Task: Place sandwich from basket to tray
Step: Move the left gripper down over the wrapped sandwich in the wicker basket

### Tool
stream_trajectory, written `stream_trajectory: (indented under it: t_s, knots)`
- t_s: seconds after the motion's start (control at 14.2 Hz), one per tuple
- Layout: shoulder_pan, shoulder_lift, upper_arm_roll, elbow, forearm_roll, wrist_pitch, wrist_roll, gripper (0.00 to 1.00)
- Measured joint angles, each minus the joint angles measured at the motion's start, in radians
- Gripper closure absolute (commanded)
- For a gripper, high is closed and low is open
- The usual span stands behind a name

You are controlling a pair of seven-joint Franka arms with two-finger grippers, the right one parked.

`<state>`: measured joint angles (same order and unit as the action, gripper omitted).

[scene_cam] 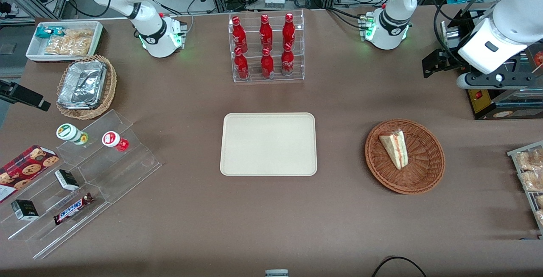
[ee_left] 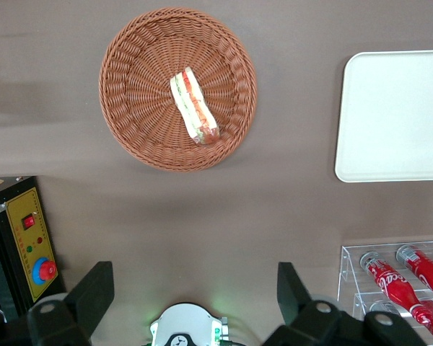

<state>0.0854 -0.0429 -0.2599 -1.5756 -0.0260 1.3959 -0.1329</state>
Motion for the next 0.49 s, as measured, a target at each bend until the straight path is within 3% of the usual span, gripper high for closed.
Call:
stream_trajectory:
  t_s: [0.49]
  knots:
    - [0.001,0.041,0.01,-0.07,0.0,0.082,-0.012,0.0]
